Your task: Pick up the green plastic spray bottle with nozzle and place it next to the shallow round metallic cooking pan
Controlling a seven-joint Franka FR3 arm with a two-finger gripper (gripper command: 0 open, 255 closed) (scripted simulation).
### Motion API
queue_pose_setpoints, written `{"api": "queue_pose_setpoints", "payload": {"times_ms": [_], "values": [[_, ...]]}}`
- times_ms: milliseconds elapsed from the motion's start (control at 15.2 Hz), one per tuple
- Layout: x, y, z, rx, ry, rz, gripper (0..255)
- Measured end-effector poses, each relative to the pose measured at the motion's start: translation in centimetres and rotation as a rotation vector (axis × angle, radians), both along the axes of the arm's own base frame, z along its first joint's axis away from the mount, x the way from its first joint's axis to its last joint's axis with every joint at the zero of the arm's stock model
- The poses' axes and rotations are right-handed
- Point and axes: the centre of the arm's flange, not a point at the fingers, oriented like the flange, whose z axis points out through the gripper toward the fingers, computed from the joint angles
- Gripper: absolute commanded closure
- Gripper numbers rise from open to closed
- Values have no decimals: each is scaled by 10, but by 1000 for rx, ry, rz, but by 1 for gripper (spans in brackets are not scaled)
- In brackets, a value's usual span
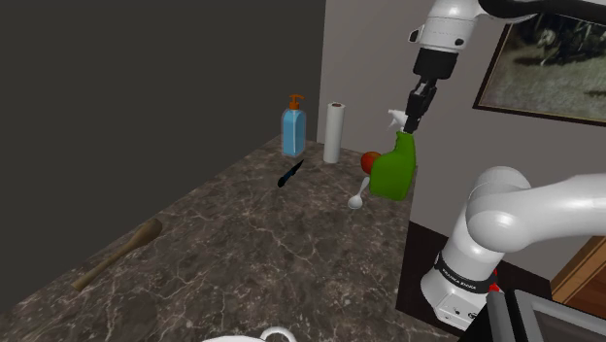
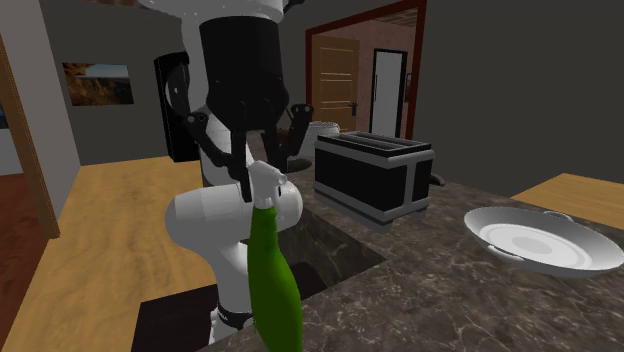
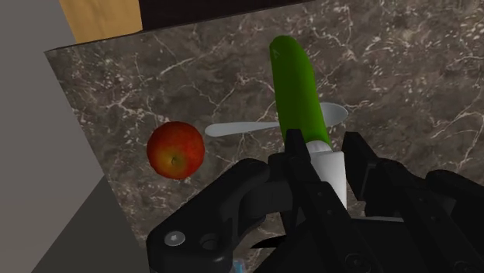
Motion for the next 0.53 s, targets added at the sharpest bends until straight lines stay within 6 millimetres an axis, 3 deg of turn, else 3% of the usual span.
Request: {"api": "queue_pose_setpoints", "payload": {"times_ms": [528], "values": [[2, 1, 41, 0, 0, 0, 255]]}}
